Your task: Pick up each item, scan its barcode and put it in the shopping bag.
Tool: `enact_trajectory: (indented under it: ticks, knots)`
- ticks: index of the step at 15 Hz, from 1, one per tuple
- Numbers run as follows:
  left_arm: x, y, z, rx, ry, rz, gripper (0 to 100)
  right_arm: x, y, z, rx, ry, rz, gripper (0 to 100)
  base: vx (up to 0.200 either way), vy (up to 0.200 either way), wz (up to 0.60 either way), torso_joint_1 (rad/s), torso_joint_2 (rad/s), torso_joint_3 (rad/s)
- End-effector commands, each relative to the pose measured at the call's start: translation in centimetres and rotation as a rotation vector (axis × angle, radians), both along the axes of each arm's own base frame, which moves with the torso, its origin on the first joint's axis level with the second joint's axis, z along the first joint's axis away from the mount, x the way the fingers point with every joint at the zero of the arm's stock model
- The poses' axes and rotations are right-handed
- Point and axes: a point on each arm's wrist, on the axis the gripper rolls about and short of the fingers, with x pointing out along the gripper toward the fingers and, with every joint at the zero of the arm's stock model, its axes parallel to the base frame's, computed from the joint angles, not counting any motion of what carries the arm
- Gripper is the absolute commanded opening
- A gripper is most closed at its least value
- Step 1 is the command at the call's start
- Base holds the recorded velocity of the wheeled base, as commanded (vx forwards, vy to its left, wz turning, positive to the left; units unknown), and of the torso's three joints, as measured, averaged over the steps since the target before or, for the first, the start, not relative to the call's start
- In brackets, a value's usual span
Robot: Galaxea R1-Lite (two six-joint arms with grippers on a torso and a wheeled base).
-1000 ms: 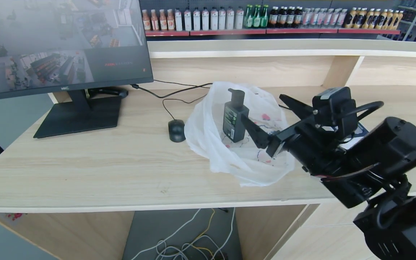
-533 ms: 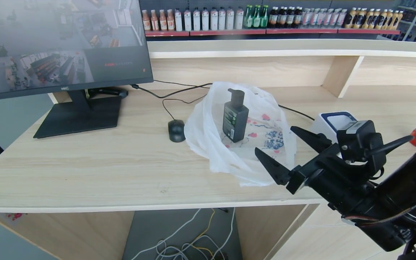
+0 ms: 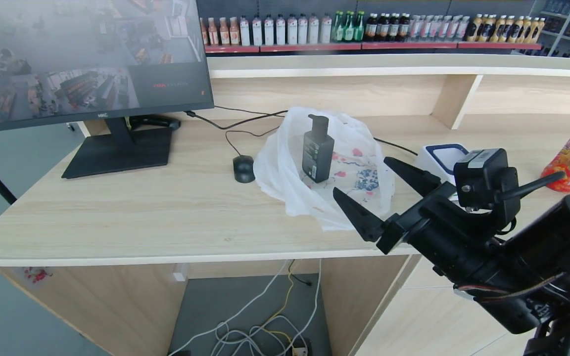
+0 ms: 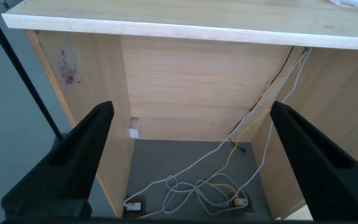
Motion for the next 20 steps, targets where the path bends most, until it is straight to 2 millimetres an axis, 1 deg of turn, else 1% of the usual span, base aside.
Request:
enact_trajectory:
  ticks: [1,2,9,11,15,20]
  knots:
    - [0.0,0.0,0.0,0.0,0.0,0.0,100,0.2,0.1,-0.1,-0.002,0.002,-0.002,100,0.0,0.0,0.0,0.0,0.0,0.0]
    - [0.0,0.0,0.0,0.0,0.0,0.0,100,0.3,0.2,0.0,0.002,-0.002,-0.002,100,0.0,0.0,0.0,0.0,0.0,0.0]
    - [0.0,0.0,0.0,-0.002,0.0,0.0,100,0.3,0.2,0.3,0.008,-0.009,-0.003,100,0.0,-0.2,0.0,0.005,0.0,0.004]
    - [0.0,0.0,0.0,-0.002,0.0,0.0,100,0.5,0.2,1.3,0.034,-0.043,-0.009,100,0.0,-0.2,0.0,0.002,0.0,0.0]
    - [0.0,0.0,0.0,-0.007,0.0,0.0,100,0.7,-0.7,1.1,0.027,-0.035,-0.038,100,0.0,-0.2,0.0,0.002,0.0,0.001]
    - [0.0,0.0,0.0,-0.007,0.0,0.0,100,0.4,-1.0,1.4,0.033,-0.043,-0.04,100,0.0,-0.2,0.0,0.001,0.0,0.003]
